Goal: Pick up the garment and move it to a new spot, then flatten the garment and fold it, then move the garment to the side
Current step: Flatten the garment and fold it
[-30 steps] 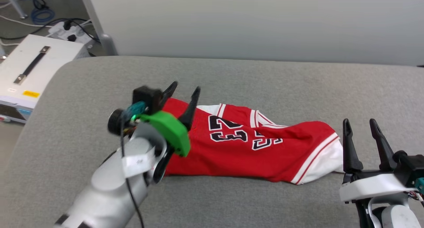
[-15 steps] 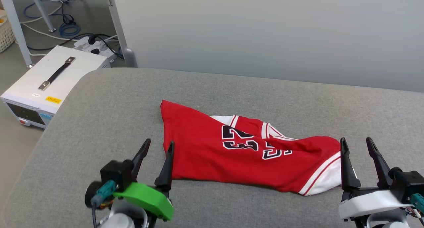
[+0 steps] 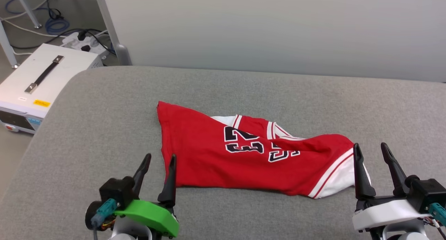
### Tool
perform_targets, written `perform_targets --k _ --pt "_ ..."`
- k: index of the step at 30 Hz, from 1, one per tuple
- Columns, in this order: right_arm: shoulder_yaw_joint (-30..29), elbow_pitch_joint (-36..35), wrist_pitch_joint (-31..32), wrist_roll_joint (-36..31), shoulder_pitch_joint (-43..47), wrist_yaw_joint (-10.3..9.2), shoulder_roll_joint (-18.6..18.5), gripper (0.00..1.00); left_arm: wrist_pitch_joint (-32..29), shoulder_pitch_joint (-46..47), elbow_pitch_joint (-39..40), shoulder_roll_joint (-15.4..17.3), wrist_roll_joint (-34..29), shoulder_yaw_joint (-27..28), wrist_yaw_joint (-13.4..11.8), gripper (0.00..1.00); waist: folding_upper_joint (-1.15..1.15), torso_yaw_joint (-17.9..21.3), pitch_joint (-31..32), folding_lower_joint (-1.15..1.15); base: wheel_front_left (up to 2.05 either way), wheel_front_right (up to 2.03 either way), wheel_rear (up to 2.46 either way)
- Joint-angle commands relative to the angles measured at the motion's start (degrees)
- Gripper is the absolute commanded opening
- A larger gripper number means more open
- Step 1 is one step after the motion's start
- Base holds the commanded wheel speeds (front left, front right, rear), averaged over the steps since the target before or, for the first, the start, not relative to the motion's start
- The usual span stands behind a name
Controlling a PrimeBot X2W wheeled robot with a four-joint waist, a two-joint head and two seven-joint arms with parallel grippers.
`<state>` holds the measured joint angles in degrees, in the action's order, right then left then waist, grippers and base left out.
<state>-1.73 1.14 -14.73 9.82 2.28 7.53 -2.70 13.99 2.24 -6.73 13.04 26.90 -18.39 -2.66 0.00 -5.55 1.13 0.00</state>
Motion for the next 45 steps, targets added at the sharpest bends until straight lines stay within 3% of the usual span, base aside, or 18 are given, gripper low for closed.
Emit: perform_targets --k 1,6,13,19,27,28,29,36,45 --pt "0.1 -0.41 -0.27 0.05 -0.4 -0.04 -0.18 1.0 -1.89 1.0 -0.81 0.31 0.24 -0.28 0.35 1.0 0.0 1.1 -1.84 0.0 0.0 0.0 0.0" --pt "-0.05 -1.09 -0.27 -0.44 -1.67 -0.04 -0.18 1.0 -11.55 5.34 -2.85 0.54 2.32 -0.8 -0.32 1.0 0.0 2.42 -6.18 0.0 0.0 0.0 0.0" --pt "0.82 -1.26 -0.27 -0.85 -3.82 -0.04 -0.22 1.0 -30.81 10.8 -6.95 2.97 4.62 -3.17 -1.32 1.0 0.0 4.75 -10.79 0.0 0.0 0.0 0.0" --pt "1.37 -1.24 -0.27 -0.93 -4.9 -0.04 -0.22 1.0 -36.25 13.73 -8.2 4.95 3.46 -3.26 -3.75 1.0 0.0 6.08 -12.72 0.0 0.0 0.0 0.0" --pt "1.23 -1.59 -0.27 -0.92 -5.87 -0.04 -0.23 1.0 -42.38 14.54 -13.62 6.75 3.48 -6.08 -1.62 1.0 0.0 6.36 -14.55 0.0 0.0 0.0 0.0" --pt "1.14 -1.42 -0.27 -1.0 -6.04 -0.04 -0.23 1.0 -43.94 14.0 -15.81 7.15 3.93 -6.91 -0.58 0.24 0.0 5.95 -14.52 0.0 0.0 0.0 0.0" --pt "1.15 -1.28 -0.27 -1.0 -6.02 -0.04 -0.23 1.0 -44.45 13.6 -16.22 7.0 4.49 -7.19 0.07 0.0 0.0 5.68 -14.32 0.0 0.0 0.0 0.0" --pt "0.69 -0.41 -0.27 -0.9 -5.37 -0.04 -0.23 1.0 -45.12 10.73 -13.95 5.59 7.93 -8.37 3.8 0.0 0.0 3.37 -10.89 0.0 0.0 0.0 0.0" --pt "-1.6 0.93 -0.27 -1.09 -3.46 -0.04 -0.21 1.0 -49.65 7.75 -1.43 0.69 8.42 -16.76 6.91 0.0 0.0 0.18 -4.34 0.0 0.0 0.0 0.0"
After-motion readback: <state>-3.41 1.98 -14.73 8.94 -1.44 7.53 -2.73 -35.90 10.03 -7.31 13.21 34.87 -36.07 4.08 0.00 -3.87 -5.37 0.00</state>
